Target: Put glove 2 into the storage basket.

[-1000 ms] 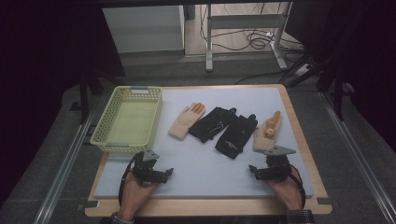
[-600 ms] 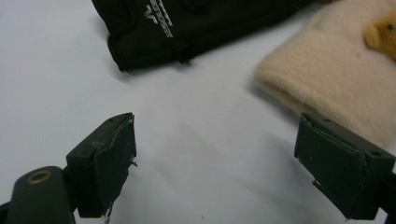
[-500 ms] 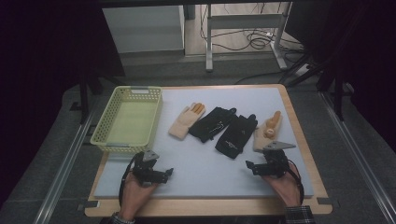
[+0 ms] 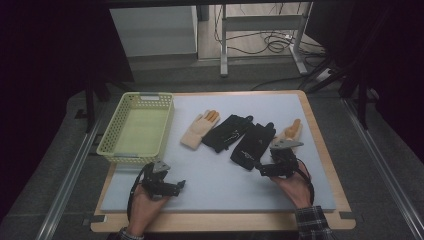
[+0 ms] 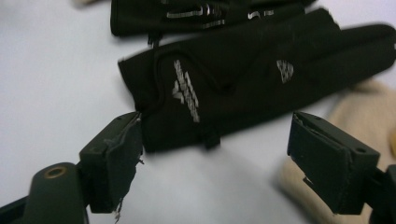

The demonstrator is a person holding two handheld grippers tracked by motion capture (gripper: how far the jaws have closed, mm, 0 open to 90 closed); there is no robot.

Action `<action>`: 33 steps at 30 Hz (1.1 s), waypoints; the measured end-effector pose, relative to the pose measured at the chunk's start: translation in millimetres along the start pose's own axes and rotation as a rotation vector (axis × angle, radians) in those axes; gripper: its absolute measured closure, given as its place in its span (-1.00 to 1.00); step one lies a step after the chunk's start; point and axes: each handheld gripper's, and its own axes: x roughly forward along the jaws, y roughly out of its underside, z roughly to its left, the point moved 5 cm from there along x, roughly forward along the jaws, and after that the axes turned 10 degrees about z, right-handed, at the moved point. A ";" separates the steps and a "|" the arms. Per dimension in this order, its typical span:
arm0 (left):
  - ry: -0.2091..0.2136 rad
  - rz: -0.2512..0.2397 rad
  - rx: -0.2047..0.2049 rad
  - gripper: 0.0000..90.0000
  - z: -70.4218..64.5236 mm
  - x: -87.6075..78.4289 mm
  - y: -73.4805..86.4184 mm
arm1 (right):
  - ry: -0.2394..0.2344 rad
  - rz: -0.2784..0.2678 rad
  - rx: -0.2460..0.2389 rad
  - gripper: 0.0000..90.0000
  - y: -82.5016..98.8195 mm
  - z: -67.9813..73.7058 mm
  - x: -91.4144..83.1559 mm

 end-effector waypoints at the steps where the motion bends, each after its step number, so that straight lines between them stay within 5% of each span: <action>1: 0.000 0.000 0.000 -0.91 0.0 0.0 0.0 | -0.008 -0.002 0.010 -0.60 -7.4 -0.4 4.5; 13: 0.000 0.002 0.000 -0.91 0.0 -0.1 0.1 | 0.004 0.007 -0.019 -0.56 -39.8 0.4 30.1; 27: 0.001 0.003 0.001 -0.91 0.0 -0.1 0.0 | -0.005 0.023 -0.054 0.08 -91.8 -1.7 64.6; 33: 0.000 0.003 0.001 -0.91 0.0 0.0 0.0 | -0.002 0.034 -0.052 0.17 -106.1 -2.7 79.2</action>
